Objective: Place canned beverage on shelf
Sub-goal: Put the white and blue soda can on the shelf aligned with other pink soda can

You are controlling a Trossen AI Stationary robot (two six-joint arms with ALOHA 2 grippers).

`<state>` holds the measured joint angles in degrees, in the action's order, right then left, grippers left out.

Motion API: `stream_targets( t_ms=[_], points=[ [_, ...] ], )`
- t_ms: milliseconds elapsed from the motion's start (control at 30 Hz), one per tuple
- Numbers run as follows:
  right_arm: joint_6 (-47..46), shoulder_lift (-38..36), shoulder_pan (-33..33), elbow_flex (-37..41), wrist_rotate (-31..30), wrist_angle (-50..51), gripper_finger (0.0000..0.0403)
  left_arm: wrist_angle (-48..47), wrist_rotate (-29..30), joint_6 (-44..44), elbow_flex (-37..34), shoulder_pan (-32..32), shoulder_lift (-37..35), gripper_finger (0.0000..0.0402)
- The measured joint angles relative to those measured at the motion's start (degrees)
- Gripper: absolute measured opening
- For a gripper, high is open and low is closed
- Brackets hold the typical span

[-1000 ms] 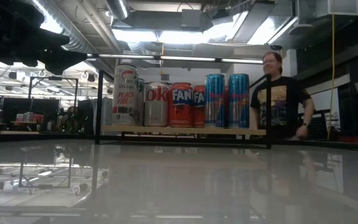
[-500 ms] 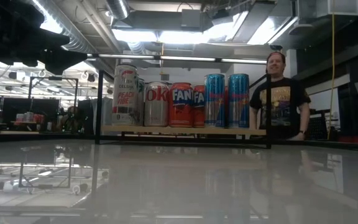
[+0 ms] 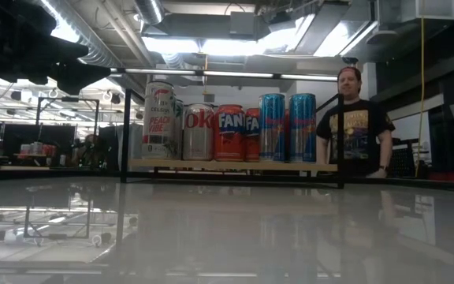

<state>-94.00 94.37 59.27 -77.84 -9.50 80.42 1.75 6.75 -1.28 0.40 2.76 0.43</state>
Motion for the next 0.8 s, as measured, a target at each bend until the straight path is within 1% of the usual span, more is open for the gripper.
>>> stream_targets(
  t_ms=[467,800],
  points=[
    [0.0,0.7,0.0,0.0,0.1,-0.8,0.0301,0.0,0.0,0.0,0.0,0.0,0.0,0.0345],
    [0.0,0.7,0.0,0.0,0.0,-1.5,0.0239,0.0,0.0,0.0,0.0,0.0,0.0,0.0345]
  ],
)
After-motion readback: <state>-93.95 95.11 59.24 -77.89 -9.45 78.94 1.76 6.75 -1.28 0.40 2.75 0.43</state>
